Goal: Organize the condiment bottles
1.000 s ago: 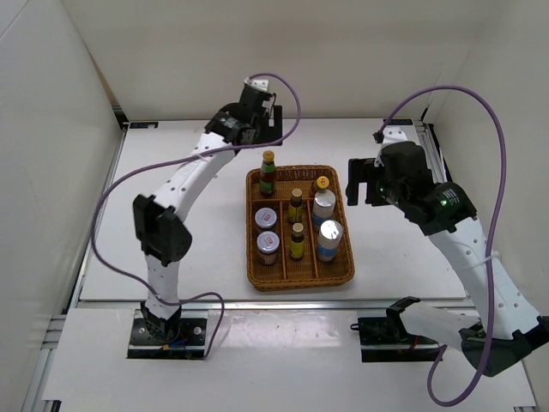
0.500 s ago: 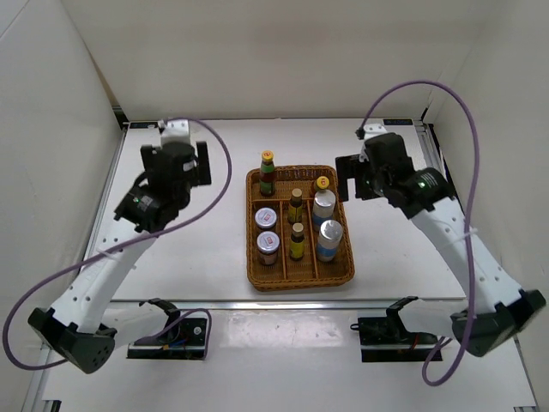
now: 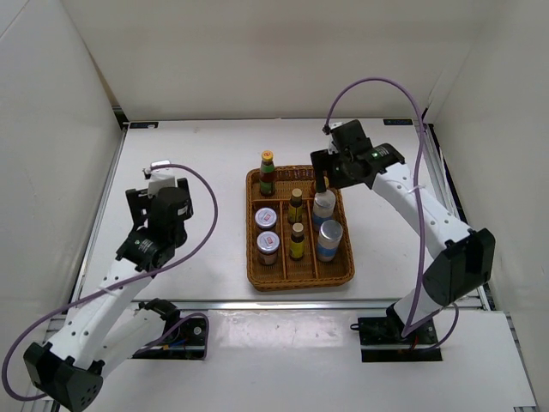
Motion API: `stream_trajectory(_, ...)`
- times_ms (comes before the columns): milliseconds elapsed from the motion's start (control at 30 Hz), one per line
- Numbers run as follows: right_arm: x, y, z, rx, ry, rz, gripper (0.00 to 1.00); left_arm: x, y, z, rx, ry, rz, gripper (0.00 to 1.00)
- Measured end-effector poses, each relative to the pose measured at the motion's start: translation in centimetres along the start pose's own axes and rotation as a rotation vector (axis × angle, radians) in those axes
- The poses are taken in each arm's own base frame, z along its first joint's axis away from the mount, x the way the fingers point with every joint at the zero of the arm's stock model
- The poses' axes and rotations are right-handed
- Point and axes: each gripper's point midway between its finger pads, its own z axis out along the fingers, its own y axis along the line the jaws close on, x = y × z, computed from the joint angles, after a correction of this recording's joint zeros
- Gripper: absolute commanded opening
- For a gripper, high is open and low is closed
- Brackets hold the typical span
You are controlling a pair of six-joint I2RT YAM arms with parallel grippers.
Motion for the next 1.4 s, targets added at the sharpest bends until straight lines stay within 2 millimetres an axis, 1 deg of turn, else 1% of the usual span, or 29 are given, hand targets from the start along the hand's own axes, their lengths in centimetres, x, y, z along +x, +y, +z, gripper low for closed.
stream_trajectory(100,-0.4,0.2,0.3,-0.006,0.0,0.0,0.78,-0.8,0.4,0.0,-0.018,-0.03,-0.032,1.0)
stream_trajectory(133,-0.5,0.3,0.5,-0.009,0.0,0.0,0.78,-0.8,0.4,0.0,-0.02,-0.033,-0.035,1.0)
stream_trajectory(267,-1.0,0.8,1.4,-0.017,0.004,-0.005,0.72,-0.5,0.2,0.2,-0.022,-0.031,-0.03,1.0)
stream_trajectory(367,-1.4,1.0,2.4,-0.019,0.014,-0.007,0.65,-0.7,0.2,0.3,-0.021,-0.04,-0.04,1.0)
stream_trajectory(400,-1.5,1.1,2.7,-0.018,0.019,-0.006,0.61,-0.8,0.2,0.3,-0.021,-0.043,-0.042,1.0)
stream_trajectory(500,-1.3,1.2,3.6,-0.014,0.039,-0.002,0.53,-0.6,0.3,0.2,-0.02,-0.049,-0.044,1.0)
stream_trajectory(600,-1.3,1.2,4.1,-0.009,0.051,0.001,0.48,-0.6,0.4,0.1,-0.019,-0.056,-0.047,1.0)
stream_trajectory(633,-1.3,1.3,4.2,-0.005,0.054,0.003,0.42,-0.7,0.5,0.1,-0.018,-0.06,-0.05,1.0)
stream_trajectory(700,-1.3,0.9,4.1,0.018,0.056,0.003,0.36,-0.9,0.6,0.0,-0.018,-0.067,-0.058,1.0)
stream_trajectory(733,-1.3,0.6,4.0,0.035,0.056,0.005,0.28,-1.0,0.6,0.0,-0.017,-0.071,-0.063,1.0)
stream_trajectory(933,-1.3,0.6,3.8,0.06,0.065,0.01,0.09,-1.2,0.6,-0.1,-0.015,-0.08,-0.072,1.0)
stream_trajectory(1067,-2.5,0.7,3.9,0.069,0.06,0.008,0.0,-1.2,0.6,-0.1,-0.015,-0.082,-0.073,1.0)
stream_trajectory(1200,-4.1,0.9,4.2,0.076,0.043,0.004,0.0,-1.3,0.8,-0.2,-0.015,-0.089,-0.075,1.0)
stream_trajectory(1400,-5.8,0.9,4.1,0.084,0.029,-0.013,0.0,-1.4,0.8,-0.3,-0.016,-0.092,-0.079,1.0)
